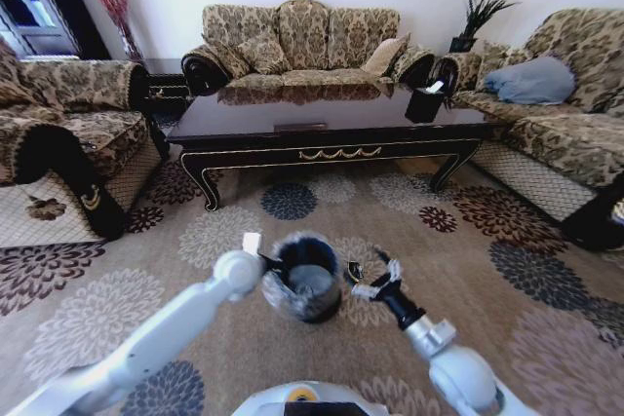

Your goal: Move to the front of the table and pick up the trash from the floor, then place it into the trash bin.

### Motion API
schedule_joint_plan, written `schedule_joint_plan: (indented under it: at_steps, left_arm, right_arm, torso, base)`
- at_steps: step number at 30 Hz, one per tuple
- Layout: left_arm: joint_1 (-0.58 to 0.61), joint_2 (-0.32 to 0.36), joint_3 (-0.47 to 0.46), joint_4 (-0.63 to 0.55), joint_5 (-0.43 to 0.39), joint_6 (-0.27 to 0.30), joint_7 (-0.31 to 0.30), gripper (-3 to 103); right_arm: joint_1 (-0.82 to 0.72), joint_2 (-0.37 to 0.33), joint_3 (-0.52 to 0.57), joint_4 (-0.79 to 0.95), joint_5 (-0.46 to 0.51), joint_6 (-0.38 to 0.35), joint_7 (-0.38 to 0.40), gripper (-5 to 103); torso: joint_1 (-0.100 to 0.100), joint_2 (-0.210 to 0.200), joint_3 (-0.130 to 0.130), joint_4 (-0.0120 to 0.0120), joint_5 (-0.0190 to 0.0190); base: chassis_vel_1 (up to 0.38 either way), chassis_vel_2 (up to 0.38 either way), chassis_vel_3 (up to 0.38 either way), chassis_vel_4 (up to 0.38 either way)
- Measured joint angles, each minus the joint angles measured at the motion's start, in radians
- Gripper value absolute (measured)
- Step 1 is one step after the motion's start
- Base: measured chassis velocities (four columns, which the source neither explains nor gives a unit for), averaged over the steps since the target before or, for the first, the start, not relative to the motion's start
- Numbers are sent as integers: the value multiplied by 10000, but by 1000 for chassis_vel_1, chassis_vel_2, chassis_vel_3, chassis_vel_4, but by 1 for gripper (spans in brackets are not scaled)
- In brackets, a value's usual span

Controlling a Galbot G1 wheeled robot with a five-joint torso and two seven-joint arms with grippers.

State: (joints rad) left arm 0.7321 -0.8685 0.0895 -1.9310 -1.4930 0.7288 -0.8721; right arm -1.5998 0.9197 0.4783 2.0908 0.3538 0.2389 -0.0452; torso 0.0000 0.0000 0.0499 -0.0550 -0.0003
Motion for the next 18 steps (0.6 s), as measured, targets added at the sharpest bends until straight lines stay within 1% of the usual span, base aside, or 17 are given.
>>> schedule_joint_plan:
  at_steps: [3,4,5,6,7,8,9,10,12,13,14,16,18]
  left_arm:
    - [526,247,-837,52,250,4,330,2]
    - [640,312,-994,91,311,4,413,2]
    - [640,312,-994,91,311,4,413,2]
    - [760,383,-1165,156,420,4,539,2]
    - [888,462,-1365,238,587,0,771,2]
    - [1063,552,-1567,239,756,-64,1040,2]
    - [1063,552,-1567,239,756,-64,1040,2]
    - [1263,685,-1748,184,888,-160,1224,2]
    - [1558,900,-1988,80,1000,-256,1297,2]
    - [1774,1030,-2135,12,1069,-283,1307,2]
    - [1774,1030,-2135,12,1069,-283,1307,2]
    - [2089,1121,-2370,-109,1087,-293,1299,2]
    - [2152,1121,-2416,-146,1079,-294,1282,2]
  right_arm:
    - [595,5,-66,-1174,446,-114,46,100]
    - [755,6,-114,-1548,467,-122,46,100]
    - [755,6,-114,-1548,467,-122,46,100]
    - [956,31,-171,-2014,487,-127,37,100]
    - [1172,106,-237,-2616,552,-147,7,100]
    - [1432,163,-357,-3184,651,-181,-23,100]
    - [1432,163,-357,-3184,651,-181,-23,100]
    - [1782,208,-537,-3822,709,-204,-85,100]
    - [2338,270,-938,-4778,715,-211,-178,100]
    - [2749,308,-1248,-5381,717,-215,-221,100]
    - [2749,308,-1248,-5381,717,-215,-221,100]
    - [3652,423,-1896,-6424,728,-226,-269,100]
    - [3875,464,-2045,-6634,729,-229,-285,100]
  torso:
    - [0,0,0,-6,0]
    - [0,0,1,-6,-2]
    - [0,0,1,-6,-2]
    - [0,0,1,-6,1]
    - [0,0,1,-2,3]
    - [0,0,1,-9,-2]
    - [0,0,1,-9,-2]
    - [0,-1,1,-9,-3]
    - [0,0,0,-9,5]
    - [0,0,0,-4,8]
    - [0,0,0,-4,8]
    - [0,-1,0,-2,1]
    - [0,0,1,0,0]
  base:
    - [0,0,0,0]
    - [0,0,0,0]
    - [0,0,0,0]
    - [0,0,0,0]
    - [0,0,0,0]
    - [0,0,0,0]
    - [0,0,0,0]
    - [0,0,0,0]
    - [0,0,0,0]
    - [0,0,0,0]
    - [0,0,0,0]
    - [0,0,0,0]
    - [0,0,0,0]
